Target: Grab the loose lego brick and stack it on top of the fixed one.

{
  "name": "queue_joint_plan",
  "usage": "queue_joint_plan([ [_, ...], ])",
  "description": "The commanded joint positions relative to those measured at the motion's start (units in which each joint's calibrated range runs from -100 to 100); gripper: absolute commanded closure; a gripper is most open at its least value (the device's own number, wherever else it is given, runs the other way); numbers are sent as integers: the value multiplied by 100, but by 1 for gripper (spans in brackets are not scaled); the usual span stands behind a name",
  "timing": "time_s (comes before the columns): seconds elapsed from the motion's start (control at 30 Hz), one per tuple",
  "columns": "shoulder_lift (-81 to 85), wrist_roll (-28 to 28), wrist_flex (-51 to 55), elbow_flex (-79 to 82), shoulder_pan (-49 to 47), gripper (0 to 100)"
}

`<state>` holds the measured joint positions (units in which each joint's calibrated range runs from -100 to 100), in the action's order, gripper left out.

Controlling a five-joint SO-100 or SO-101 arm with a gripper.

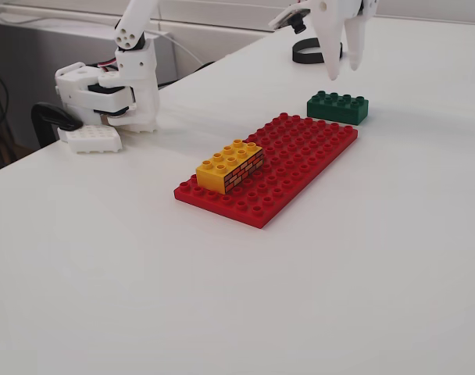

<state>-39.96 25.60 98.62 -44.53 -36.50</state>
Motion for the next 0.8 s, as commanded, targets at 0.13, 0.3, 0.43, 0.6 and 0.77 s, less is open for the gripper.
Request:
queue_joint_plan([
  [0.13,-399,-20,60,-307,-37,68],
  [0.3,-450,1,60,-244,304,68],
  [0.43,-500,-9,60,-217,349,68],
  [0.6,-509,-20,43,-99,274,68],
  [0.77,-865,-25,60,-99,282,68],
])
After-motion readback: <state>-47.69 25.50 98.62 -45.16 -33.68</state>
